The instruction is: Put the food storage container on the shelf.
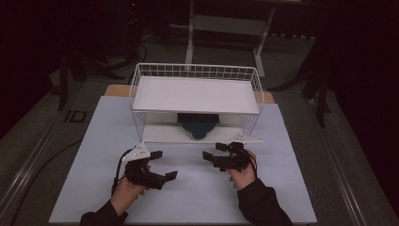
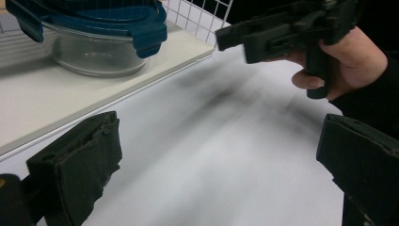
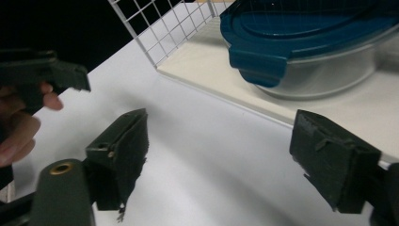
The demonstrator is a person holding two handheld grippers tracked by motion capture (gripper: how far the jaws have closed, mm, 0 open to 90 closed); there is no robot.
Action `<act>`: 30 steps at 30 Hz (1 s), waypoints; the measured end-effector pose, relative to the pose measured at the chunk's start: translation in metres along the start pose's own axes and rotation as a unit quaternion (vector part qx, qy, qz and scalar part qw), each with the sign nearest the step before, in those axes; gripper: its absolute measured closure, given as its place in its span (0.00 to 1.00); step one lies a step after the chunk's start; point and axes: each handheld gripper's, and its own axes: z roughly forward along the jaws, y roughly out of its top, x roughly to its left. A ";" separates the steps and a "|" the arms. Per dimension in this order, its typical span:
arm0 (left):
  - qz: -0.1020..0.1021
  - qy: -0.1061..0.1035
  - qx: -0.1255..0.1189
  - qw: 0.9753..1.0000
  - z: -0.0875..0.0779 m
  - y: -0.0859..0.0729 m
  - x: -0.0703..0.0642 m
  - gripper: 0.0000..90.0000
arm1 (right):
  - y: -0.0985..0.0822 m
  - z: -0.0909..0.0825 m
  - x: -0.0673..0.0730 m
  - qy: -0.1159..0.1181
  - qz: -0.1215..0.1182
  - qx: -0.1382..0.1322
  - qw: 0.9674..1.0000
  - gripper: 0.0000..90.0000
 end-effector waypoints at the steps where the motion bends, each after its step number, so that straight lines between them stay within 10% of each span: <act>1: 0.000 -0.001 0.001 1.000 0.000 0.000 0.000 0.01 | -0.002 -0.004 0.001 -0.004 -0.004 -0.003 1.000 0.21; 30: 0.019 -0.004 -0.004 1.000 -0.007 -0.003 -0.007 0.01 | -0.052 -0.077 -0.007 -0.058 -0.043 -0.004 0.997 0.22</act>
